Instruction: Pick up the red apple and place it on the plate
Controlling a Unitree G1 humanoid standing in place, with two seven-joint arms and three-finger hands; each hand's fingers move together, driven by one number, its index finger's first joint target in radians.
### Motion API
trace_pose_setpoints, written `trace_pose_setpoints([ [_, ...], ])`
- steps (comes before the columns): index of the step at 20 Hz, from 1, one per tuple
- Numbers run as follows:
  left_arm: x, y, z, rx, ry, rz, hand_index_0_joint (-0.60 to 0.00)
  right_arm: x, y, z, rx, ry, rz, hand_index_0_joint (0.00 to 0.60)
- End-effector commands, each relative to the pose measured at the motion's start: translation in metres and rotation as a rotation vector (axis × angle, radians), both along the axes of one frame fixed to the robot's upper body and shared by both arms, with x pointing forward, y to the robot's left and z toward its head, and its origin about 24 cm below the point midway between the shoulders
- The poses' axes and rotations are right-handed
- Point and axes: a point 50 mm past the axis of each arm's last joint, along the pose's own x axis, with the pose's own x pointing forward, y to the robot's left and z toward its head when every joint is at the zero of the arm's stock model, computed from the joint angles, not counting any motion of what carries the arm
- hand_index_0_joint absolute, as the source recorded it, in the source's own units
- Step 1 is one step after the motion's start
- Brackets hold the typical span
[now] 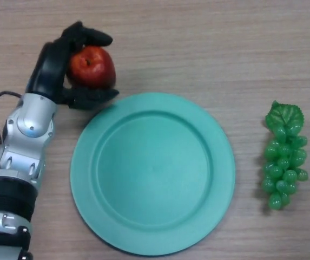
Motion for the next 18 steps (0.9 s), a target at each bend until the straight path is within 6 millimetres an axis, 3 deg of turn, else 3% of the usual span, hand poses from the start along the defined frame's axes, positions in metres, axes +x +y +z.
trace_pose_setpoints([
  [1,-0.012,0.010,0.057,-0.082,-0.233,0.006,-0.600,-0.014,0.003,0.023,-0.042,-0.159,-0.008,0.000],
  [3,-0.031,-0.004,0.068,-0.154,-0.238,-0.072,-0.600,-0.012,0.007,0.023,-0.043,-0.151,0.002,0.000],
  [6,-0.064,-0.029,0.067,-0.275,-0.177,-0.154,-0.600,-0.008,0.012,0.027,-0.054,-0.152,0.011,0.000],
  [11,-0.105,-0.059,0.024,-0.183,-0.110,-0.199,-0.600,-0.007,0.023,0.025,-0.050,-0.140,0.063,0.000],
  [18,-0.122,-0.056,-0.023,-0.030,0.020,-0.210,-0.600,-0.005,0.032,0.031,-0.043,-0.143,0.103,0.000],
])
